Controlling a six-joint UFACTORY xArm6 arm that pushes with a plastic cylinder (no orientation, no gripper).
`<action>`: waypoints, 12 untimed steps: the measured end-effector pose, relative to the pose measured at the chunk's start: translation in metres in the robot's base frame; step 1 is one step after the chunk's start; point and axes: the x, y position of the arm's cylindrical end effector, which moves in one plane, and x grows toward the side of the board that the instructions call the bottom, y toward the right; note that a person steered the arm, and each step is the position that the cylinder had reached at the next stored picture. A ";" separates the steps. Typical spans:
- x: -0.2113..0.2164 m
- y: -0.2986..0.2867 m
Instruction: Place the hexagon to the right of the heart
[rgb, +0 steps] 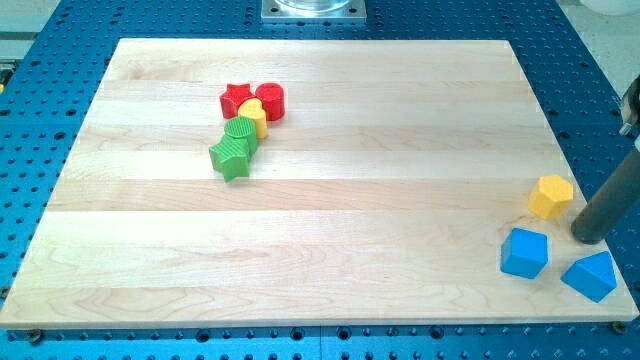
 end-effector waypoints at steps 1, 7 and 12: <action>-0.035 -0.045; -0.105 -0.128; -0.153 -0.290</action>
